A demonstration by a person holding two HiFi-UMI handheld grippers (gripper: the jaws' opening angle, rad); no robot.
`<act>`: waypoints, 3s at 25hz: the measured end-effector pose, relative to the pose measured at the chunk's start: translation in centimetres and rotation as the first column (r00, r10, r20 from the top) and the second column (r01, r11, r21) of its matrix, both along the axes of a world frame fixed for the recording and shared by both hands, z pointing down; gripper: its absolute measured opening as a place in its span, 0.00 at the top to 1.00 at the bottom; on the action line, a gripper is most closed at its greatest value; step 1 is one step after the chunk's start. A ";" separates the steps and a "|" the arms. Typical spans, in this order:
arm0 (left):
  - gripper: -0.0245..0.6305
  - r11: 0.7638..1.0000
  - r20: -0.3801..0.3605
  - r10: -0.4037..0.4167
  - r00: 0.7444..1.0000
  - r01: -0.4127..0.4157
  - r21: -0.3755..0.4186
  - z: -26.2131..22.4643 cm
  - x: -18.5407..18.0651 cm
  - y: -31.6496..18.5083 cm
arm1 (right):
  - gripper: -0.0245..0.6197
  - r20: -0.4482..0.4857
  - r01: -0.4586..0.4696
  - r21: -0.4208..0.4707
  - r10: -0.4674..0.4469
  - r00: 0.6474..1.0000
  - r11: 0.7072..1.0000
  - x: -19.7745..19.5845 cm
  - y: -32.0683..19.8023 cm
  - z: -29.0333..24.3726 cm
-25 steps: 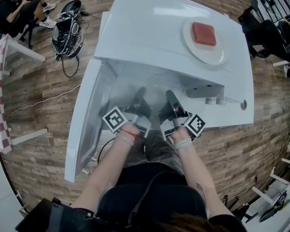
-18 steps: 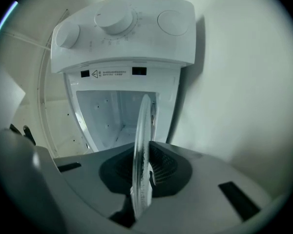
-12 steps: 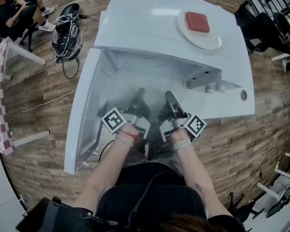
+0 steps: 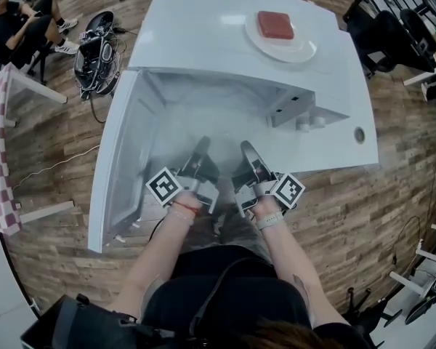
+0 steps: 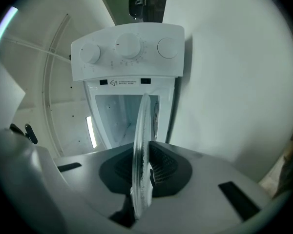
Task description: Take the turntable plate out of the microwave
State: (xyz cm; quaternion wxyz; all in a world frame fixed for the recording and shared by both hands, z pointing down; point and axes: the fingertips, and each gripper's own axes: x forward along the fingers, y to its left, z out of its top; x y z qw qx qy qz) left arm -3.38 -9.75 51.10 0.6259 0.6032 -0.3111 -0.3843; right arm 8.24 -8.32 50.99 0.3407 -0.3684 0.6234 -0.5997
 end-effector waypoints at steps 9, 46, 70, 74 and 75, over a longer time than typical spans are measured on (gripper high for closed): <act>0.92 0.996 0.004 -0.087 0.996 0.087 0.011 -1.8 0.5 3.5 | 0.90 0.007 0.098 0.010 -0.098 0.995 0.995 0.6 2.5 -1.6; 0.92 0.976 -0.014 -0.218 0.976 0.218 -0.002 -2.1 2.4 15.9 | 0.90 0.019 0.248 0.014 -0.248 0.968 0.969 2.3 13.3 -1.8; 0.92 0.967 -0.012 -0.256 0.967 0.256 0.006 -2.2 4.0 20.0 | 0.90 0.029 0.297 0.024 -0.298 0.954 0.954 3.9 17.0 -2.0; 0.92 0.967 -0.011 -0.253 0.967 0.253 0.011 -2.2 4.0 20.0 | 0.90 0.031 0.295 0.025 -0.296 0.955 0.955 3.9 17.0 -2.0; 0.92 0.968 -0.011 -0.252 0.968 0.252 0.010 -2.2 4.0 20.1 | 0.90 0.032 0.294 0.025 -0.295 0.955 0.955 3.9 17.0 -2.1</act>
